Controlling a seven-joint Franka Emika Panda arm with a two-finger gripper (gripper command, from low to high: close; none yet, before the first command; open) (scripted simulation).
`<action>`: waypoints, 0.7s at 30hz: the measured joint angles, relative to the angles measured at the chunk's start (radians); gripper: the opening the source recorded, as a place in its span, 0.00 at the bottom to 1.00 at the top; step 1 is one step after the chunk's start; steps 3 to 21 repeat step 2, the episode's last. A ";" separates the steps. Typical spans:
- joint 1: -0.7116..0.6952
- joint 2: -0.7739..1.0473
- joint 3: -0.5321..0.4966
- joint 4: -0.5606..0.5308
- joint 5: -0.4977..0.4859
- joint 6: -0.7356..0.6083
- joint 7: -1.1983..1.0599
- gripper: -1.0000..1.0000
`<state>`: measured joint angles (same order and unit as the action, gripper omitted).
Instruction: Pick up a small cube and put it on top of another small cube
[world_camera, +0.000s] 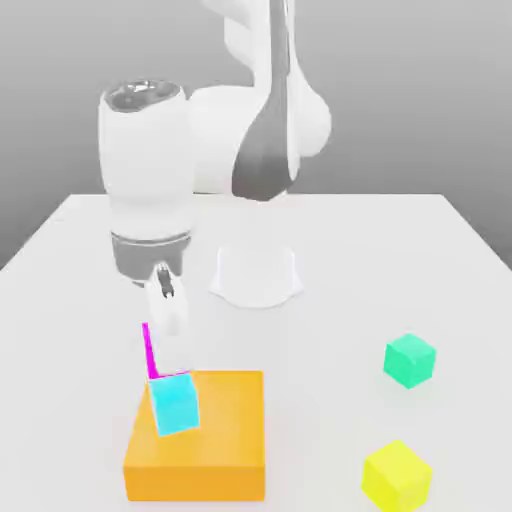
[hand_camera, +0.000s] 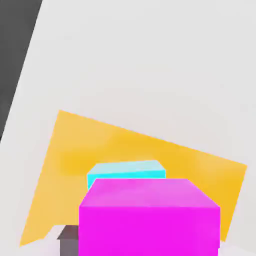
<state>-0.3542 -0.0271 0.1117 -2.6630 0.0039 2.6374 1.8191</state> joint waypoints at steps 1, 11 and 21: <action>0.000 0.000 0.000 0.000 0.000 0.000 0.000 1.00; 0.000 0.000 0.000 0.000 0.000 0.000 0.000 1.00; 0.000 0.000 0.000 0.000 0.000 0.000 0.000 1.00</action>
